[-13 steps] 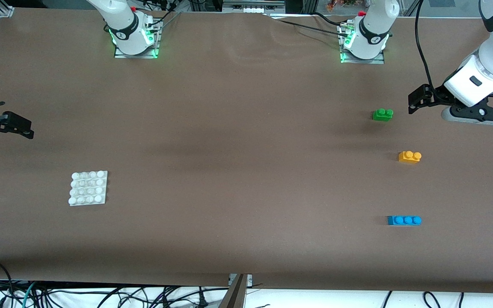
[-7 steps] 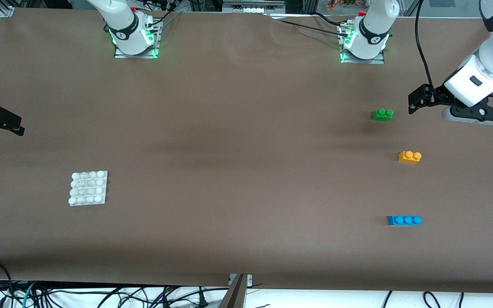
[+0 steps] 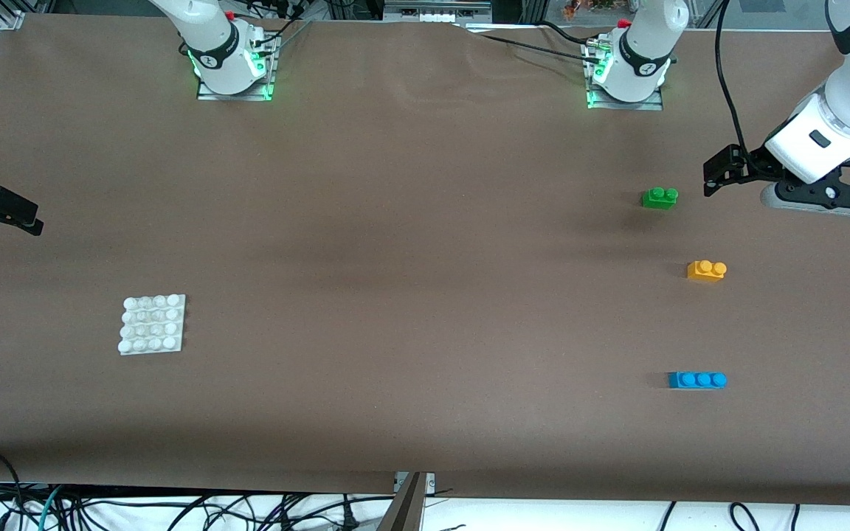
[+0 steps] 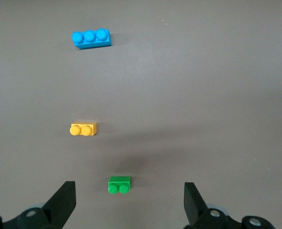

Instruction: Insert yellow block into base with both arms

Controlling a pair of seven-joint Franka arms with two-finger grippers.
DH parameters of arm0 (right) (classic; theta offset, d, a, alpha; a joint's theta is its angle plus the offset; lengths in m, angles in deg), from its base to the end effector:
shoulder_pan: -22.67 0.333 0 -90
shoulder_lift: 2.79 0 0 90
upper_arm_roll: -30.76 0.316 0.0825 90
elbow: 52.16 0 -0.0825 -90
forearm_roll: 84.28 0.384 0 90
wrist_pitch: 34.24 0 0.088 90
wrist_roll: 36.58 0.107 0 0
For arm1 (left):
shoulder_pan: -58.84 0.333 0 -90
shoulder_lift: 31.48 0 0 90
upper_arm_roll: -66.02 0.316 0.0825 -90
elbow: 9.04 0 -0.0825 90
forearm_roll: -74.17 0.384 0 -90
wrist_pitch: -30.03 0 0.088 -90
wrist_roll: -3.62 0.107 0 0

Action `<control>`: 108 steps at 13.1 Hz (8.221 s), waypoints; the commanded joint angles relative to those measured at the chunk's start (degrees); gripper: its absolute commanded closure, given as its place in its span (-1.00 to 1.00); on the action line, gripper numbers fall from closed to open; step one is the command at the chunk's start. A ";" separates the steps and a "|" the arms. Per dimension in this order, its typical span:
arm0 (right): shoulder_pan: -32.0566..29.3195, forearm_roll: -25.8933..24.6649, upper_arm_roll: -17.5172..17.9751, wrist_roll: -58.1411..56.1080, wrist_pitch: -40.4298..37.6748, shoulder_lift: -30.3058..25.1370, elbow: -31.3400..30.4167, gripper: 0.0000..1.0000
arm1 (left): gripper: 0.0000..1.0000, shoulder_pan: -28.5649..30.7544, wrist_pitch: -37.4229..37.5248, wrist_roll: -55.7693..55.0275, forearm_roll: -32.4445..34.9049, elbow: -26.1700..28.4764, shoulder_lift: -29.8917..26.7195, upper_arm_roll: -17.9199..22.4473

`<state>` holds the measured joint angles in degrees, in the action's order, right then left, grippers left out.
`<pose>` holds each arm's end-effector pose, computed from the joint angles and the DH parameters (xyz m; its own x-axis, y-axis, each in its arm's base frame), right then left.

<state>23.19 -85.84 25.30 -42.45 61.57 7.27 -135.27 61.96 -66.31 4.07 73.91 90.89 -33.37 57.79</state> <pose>0.6150 -0.0507 0.5886 0.9989 0.0212 0.0420 0.0192 -0.9986 0.0483 0.5463 -0.0504 0.5698 0.9949 -0.0961 -0.0300 -0.0962 -0.9954 0.0000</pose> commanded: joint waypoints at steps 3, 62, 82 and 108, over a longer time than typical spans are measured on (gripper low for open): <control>-0.26 0.86 0.54 0.42 -0.80 0.05 0.14 -0.99 | -1.00 0.05 1.51 0.08 1.22 -2.02 0.83 -0.30; -2.89 0.77 0.27 1.48 32.51 34.68 -2.76 -0.99 | -1.00 0.05 1.51 0.08 1.22 -2.02 0.83 -0.39; 4.83 4.99 2.91 5.76 36.73 37.49 -6.72 -0.99 | -1.00 0.05 1.42 0.25 1.66 -2.10 0.74 -0.65; 45.18 4.46 4.05 54.74 43.50 47.16 7.08 -0.99 | -1.00 -0.13 1.51 0.16 2.98 -3.16 0.83 -0.74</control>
<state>67.48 -82.85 28.75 12.04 103.36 49.49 -130.08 61.91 -66.31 4.12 75.71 89.49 -33.27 57.11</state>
